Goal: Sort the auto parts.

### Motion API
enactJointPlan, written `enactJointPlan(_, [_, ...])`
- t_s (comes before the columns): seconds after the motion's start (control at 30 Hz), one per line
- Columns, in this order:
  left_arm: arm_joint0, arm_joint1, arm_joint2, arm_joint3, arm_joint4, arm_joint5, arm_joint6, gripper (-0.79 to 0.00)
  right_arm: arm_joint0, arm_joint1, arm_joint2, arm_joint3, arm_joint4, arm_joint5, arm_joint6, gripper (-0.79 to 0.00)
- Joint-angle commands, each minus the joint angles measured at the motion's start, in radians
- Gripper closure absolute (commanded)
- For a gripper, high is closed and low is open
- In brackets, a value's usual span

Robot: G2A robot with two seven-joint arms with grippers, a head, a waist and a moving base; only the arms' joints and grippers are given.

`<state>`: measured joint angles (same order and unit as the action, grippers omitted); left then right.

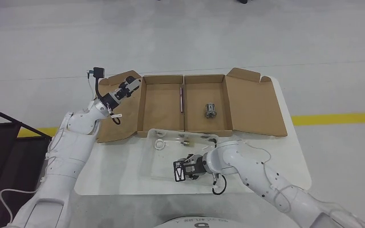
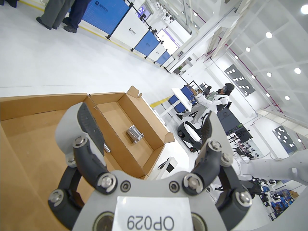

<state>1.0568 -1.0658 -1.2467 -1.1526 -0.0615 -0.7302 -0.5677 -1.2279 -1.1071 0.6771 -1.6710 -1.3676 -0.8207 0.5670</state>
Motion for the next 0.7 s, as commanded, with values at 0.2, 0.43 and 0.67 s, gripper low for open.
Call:
enactJointPlan(0.2, [0.0, 0.0, 0.0, 0.0, 0.0, 0.0, 0.0, -0.785, 0.011, -0.006, -0.012, -0.014, 0.018, 0.01, 0.0, -0.425])
enactJointPlan(0.43, [0.0, 0.0, 0.0, 0.0, 0.0, 0.0, 0.0, -0.785, 0.025, -0.015, -0.04, -0.018, 0.008, 0.028, 0.027, -0.397])
enactJointPlan(0.67, [0.0, 0.0, 0.0, 0.0, 0.0, 0.0, 0.0, -0.785, 0.046, -0.026, -0.059, -0.008, 0.023, 0.041, 0.053, -0.366])
